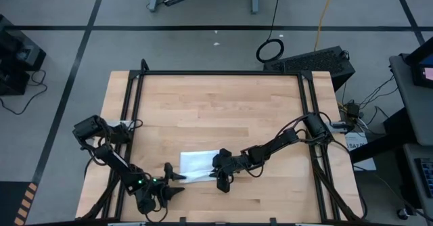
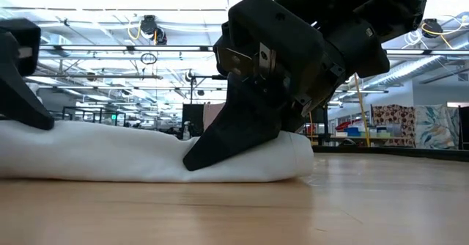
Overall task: Roll towel
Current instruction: Roll the white towel
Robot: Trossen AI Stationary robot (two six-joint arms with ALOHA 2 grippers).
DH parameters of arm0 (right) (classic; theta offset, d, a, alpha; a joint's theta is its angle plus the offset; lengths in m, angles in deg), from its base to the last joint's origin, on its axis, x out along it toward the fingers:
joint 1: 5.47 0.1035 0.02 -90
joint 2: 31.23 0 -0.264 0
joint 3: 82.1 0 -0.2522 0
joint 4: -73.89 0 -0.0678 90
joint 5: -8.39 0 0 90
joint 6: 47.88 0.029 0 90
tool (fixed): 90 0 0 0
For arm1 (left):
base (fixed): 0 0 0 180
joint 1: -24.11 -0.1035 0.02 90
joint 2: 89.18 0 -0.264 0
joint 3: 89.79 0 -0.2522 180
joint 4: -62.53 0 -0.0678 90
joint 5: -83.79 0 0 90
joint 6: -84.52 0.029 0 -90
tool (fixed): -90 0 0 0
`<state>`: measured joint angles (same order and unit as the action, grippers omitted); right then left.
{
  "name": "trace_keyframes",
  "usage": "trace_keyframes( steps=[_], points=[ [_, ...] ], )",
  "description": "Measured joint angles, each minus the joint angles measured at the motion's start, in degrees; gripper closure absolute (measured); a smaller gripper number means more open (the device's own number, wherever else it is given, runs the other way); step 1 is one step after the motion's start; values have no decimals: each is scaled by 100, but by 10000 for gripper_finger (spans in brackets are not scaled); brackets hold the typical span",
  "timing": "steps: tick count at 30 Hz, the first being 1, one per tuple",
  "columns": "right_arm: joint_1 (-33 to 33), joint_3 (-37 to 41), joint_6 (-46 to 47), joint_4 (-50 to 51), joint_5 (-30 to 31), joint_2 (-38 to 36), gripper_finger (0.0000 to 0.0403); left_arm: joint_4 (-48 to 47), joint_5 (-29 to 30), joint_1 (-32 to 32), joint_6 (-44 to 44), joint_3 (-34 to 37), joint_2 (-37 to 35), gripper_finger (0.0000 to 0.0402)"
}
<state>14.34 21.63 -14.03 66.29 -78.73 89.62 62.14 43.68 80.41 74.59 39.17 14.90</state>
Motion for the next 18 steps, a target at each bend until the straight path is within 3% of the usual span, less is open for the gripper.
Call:
trace_keyframes(
  steps=[13,18],
  points=[
    [14,0,-134,-14,-24,2,385,-445,-386,-497,-692,0,2,158],
    [26,0,-261,-24,-302,4,385,-738,-511,-629,-1343,-4,7,158]
  ],
)
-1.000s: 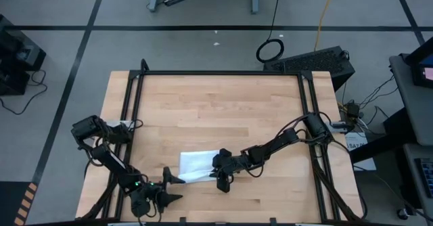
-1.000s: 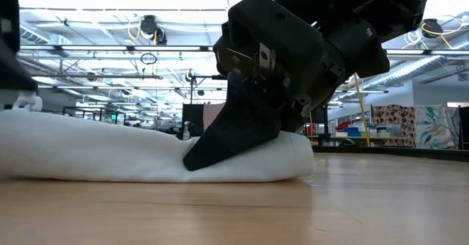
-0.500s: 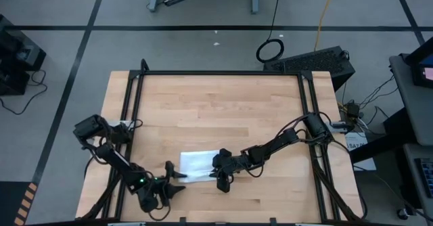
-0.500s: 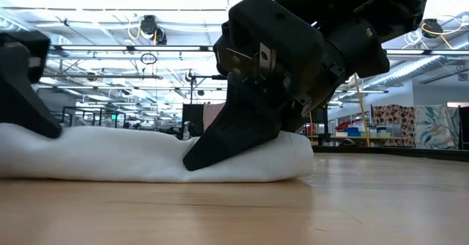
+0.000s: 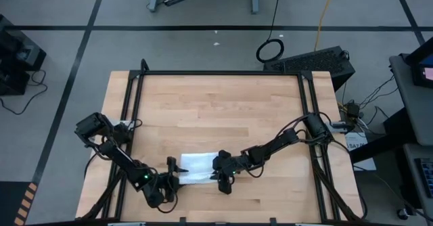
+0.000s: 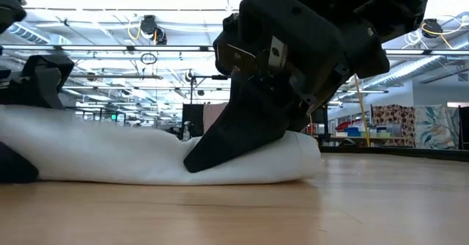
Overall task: Roll towel
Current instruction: Roll the white towel
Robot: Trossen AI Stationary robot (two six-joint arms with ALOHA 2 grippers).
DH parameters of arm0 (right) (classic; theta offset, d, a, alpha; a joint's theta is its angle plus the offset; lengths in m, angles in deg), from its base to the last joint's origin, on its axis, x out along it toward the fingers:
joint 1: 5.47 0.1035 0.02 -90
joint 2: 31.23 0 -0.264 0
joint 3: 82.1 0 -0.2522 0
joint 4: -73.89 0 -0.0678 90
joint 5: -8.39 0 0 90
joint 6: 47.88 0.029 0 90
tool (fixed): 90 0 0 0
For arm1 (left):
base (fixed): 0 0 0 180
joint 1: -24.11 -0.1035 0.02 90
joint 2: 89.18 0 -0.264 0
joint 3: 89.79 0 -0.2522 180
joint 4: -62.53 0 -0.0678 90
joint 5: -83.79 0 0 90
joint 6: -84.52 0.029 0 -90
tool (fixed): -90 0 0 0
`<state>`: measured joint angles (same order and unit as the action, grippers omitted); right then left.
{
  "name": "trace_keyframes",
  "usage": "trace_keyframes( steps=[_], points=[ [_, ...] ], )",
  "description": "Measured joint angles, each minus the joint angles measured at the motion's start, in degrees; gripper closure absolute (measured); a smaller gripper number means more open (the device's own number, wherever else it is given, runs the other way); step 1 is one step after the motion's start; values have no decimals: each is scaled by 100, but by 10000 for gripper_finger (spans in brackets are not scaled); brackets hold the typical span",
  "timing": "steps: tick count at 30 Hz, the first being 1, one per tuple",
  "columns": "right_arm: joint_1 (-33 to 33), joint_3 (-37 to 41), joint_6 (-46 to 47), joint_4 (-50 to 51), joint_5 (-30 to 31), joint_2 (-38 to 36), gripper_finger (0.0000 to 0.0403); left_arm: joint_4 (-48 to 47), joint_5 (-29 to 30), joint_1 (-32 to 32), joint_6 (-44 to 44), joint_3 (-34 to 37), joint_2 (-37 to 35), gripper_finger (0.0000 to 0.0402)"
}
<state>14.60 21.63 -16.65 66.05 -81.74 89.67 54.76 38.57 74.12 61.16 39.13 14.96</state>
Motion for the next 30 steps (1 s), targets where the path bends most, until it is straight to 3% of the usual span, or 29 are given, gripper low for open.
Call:
trace_keyframes(
  steps=[6,10,13,16,22,30],
  points=[
    [7,5,-220,53,141,-72,352,-30,-140,-86,-314,7,-2,163],
    [-8,9,-70,97,390,-133,302,29,-175,-91,-320,9,2,195],
    [-53,3,133,292,278,-137,289,39,84,-18,-305,9,-16,214],
    [-54,-9,411,579,319,-166,309,-82,281,0,-288,40,-120,217],
    [-54,-9,562,602,301,-164,391,-470,384,68,-284,46,-665,192],
    [-67,-8,856,632,150,-164,382,-507,395,449,-150,28,-1187,160]
  ],
)
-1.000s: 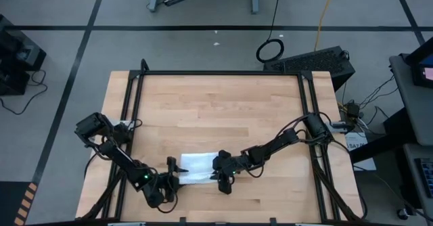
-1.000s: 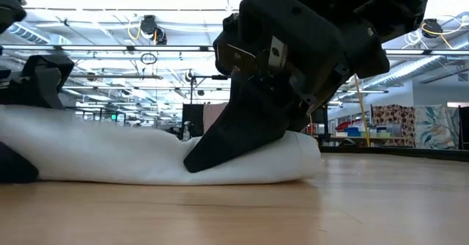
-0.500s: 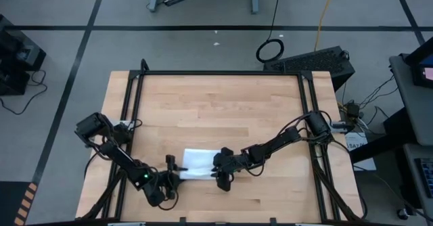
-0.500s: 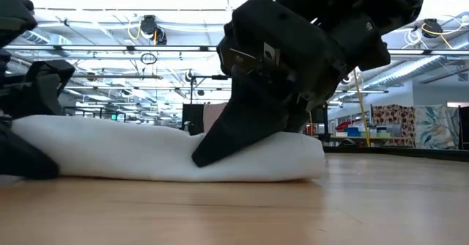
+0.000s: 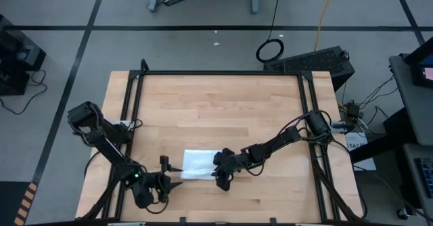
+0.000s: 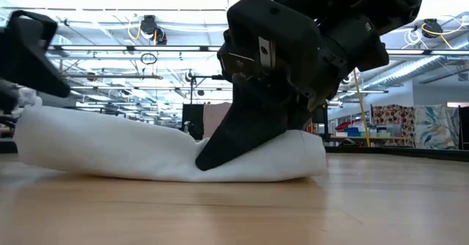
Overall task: Roll towel
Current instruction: Roll the white towel
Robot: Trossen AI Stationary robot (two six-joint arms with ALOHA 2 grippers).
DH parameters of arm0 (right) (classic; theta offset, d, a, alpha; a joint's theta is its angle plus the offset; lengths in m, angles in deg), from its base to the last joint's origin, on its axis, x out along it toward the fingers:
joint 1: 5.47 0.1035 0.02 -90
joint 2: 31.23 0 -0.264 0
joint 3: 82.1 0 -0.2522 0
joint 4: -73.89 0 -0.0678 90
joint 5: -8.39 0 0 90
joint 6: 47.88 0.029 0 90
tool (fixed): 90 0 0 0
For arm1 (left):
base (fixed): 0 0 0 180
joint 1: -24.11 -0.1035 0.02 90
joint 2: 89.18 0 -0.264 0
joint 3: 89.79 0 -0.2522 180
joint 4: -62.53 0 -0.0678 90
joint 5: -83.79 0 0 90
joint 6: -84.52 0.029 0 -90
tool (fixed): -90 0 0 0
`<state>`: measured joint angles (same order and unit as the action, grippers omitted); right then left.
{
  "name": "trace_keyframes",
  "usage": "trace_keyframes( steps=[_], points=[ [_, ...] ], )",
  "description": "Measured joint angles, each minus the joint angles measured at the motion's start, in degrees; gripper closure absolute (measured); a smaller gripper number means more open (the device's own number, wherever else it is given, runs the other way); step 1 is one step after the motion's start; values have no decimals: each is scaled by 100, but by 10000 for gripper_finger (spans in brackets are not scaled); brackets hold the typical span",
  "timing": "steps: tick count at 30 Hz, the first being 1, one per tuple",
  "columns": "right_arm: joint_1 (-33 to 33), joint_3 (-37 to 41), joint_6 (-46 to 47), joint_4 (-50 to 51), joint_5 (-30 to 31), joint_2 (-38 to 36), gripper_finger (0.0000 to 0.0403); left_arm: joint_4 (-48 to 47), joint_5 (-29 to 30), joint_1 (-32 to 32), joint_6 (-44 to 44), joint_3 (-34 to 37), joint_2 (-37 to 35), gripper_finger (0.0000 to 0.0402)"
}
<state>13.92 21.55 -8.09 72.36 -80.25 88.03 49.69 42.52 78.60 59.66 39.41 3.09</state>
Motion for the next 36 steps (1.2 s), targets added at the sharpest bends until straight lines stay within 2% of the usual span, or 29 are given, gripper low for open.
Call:
trace_keyframes(
  steps=[6,11,14,23,30,36],
  points=[
    [0,2,118,4,-17,2,395,259,2,188,148,-2,234,159],
    [2,2,135,-5,-19,5,392,1291,244,211,1564,-4,720,159],
    [2,4,149,-20,-20,9,391,1323,387,151,1903,-7,954,159],
    [2,6,159,-33,-209,11,390,1221,403,-237,1577,-33,1215,159],
    [4,6,150,-40,-318,11,390,1093,-489,-621,1311,-26,1215,159],
    [4,8,125,-61,-302,13,386,1078,-693,-751,1354,-24,1223,167]
  ],
)
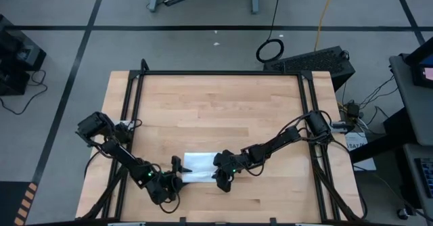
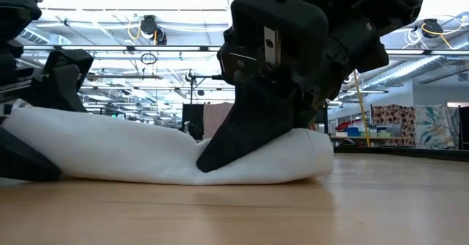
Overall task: Roll towel
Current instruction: Roll the white towel
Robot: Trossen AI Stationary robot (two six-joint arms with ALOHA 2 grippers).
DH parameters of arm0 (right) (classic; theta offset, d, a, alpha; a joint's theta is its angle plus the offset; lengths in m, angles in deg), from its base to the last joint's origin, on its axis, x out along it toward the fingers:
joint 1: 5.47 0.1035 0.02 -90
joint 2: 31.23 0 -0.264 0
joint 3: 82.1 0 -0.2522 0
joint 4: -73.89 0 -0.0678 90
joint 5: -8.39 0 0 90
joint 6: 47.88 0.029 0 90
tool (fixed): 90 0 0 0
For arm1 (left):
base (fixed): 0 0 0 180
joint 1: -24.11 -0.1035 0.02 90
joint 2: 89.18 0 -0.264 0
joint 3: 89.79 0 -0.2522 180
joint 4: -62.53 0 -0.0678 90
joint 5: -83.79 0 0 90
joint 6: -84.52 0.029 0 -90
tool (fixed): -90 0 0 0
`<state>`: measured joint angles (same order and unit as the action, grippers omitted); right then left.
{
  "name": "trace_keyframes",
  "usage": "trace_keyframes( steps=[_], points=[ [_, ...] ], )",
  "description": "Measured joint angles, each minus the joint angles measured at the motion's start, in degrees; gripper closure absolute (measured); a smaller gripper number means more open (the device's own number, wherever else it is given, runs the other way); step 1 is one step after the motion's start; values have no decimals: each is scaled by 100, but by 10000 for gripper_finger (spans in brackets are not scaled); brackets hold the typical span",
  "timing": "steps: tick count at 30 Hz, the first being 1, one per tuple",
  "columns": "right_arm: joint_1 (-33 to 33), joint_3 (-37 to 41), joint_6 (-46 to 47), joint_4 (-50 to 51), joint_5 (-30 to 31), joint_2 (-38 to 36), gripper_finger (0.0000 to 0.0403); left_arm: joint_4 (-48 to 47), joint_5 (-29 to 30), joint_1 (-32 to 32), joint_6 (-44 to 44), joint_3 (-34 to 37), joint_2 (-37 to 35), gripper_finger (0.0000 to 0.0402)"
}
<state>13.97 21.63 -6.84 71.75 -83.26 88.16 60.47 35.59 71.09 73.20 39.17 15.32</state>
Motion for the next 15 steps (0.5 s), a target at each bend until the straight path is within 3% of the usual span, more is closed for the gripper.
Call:
trace_keyframes(
  steps=[8,15],
  points=[
    [0,0,27,-13,15,2,356,-109,303,109,-161,15,-128,212],
    [0,0,33,-4,13,2,383,-672,745,344,-291,26,-792,182]
  ],
)
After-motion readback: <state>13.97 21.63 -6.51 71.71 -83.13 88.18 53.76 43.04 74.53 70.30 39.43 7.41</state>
